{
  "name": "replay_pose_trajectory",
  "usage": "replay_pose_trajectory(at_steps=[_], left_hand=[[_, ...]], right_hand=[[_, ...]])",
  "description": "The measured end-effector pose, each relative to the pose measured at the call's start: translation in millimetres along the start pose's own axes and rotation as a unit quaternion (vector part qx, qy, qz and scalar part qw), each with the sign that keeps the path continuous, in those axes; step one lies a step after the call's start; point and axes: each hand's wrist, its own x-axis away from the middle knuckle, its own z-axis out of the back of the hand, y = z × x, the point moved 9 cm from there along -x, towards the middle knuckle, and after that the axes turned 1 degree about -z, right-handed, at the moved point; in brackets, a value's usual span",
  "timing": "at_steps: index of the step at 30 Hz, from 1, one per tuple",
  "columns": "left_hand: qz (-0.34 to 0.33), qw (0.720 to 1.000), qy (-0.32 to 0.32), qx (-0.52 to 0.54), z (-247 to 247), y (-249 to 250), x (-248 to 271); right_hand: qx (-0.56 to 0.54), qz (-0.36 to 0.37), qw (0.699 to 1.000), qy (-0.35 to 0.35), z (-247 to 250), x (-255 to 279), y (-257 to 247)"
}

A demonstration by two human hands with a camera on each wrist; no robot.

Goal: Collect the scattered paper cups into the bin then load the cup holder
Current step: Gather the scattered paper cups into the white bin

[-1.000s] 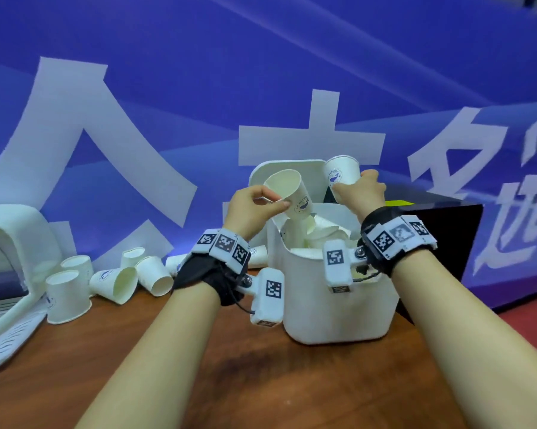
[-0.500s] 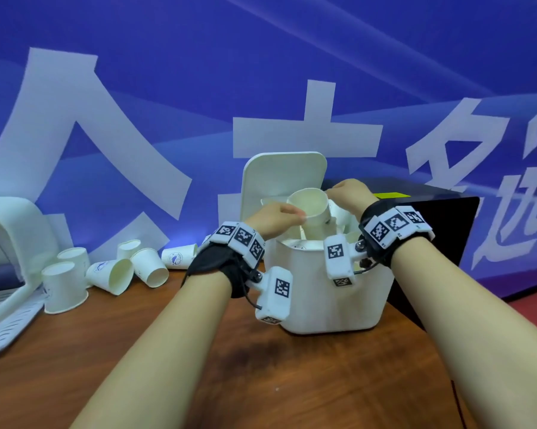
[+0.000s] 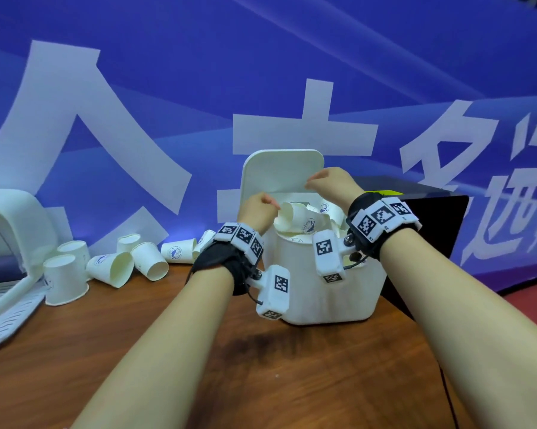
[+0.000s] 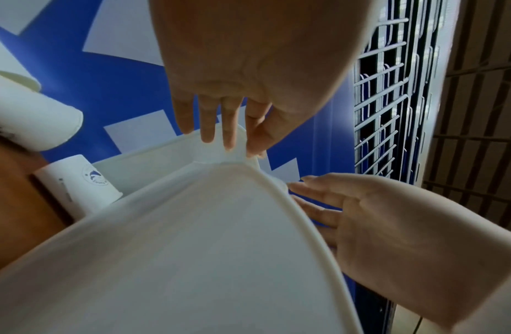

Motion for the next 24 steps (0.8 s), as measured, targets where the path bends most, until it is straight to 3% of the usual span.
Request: replay_pose_trajectory(at_steps=[5,11,19,24], left_hand=[[0.011,0.999,0.028,0.028,33.1,-19.9,0.6],[0.012,0.996,0.075,0.055,85.0,-43.5,6.4],[0.092,0.986,0.136,0.016,152.3,-135.7,6.0],[0.110,0.986,0.117,0.036,153.1,-181.4,-11.8]], right_hand=[[-0.035,0.072,0.996,-0.047,-31.7,16.6,-44.0],[-0.059,0.095,0.992,-0.063,-76.9,24.4,-77.0],[-0.074,0.084,0.990,-0.091,-165.6,29.9,-84.4],[-0.053,0.002,0.996,-0.078,-218.3,5.2,-50.4]])
